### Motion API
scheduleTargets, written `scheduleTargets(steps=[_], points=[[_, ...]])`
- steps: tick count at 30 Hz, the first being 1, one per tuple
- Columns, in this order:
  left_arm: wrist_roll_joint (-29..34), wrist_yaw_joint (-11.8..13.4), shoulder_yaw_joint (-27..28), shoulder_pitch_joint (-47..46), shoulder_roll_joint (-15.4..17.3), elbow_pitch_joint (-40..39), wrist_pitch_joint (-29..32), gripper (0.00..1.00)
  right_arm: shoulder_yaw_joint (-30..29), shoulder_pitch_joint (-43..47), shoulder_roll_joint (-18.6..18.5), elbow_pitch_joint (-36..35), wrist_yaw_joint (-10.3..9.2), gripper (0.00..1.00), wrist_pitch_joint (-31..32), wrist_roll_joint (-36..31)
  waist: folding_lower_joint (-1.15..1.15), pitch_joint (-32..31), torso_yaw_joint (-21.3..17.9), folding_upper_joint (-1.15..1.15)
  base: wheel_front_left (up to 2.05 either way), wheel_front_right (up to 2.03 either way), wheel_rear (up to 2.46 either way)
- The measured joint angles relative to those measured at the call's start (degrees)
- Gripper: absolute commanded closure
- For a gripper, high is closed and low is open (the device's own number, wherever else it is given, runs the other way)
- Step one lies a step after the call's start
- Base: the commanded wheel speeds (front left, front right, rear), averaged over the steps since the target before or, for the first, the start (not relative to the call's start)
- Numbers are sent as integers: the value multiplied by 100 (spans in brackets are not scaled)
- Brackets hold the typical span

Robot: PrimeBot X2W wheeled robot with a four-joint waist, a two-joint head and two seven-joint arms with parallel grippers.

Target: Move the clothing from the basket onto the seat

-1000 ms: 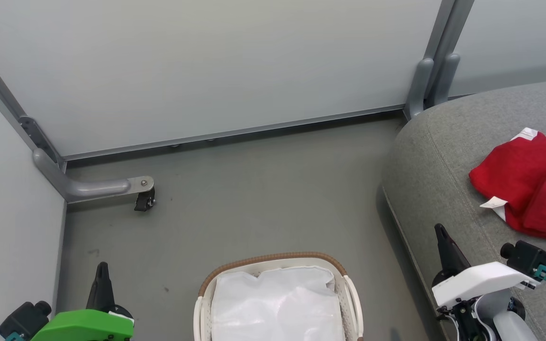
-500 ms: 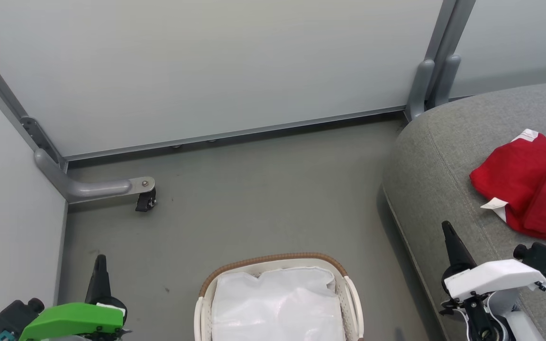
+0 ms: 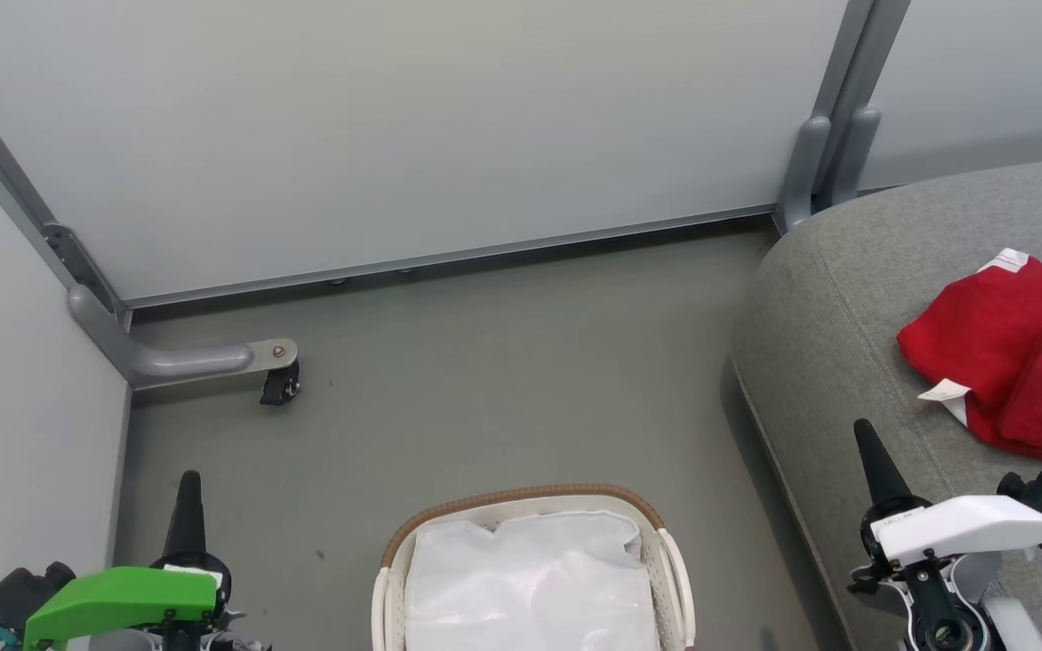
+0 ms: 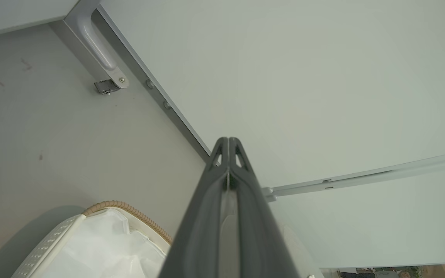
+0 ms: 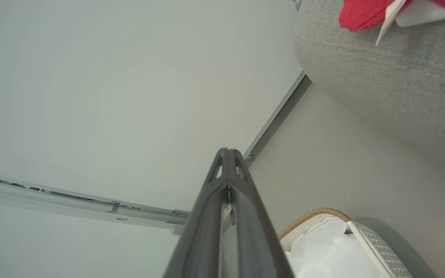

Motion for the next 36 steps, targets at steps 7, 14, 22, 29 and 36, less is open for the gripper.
scheduleTargets(steps=[7,14,22,29,36], points=[[-355,0,18,-37,1,-43,103,100,-66,5,0,-56,0,100,96,399,0,-9,7,0,0,0,0],[-699,0,35,-79,2,-80,204,100,-122,19,-1,-103,-1,100,197,783,0,-19,14,0,0,0,0],[-1049,0,52,-104,3,-138,301,100,-189,21,-3,-159,-1,100,302,1182,0,-29,22,0,0,0,0],[-1363,0,68,-150,5,-187,394,100,-246,26,-4,-211,-1,100,392,1528,0,-39,29,0,0,0,0],[-1614,0,83,-166,8,-225,472,100,-292,34,-4,-253,-1,100,470,1837,0,-48,36,0,0,0,0]])
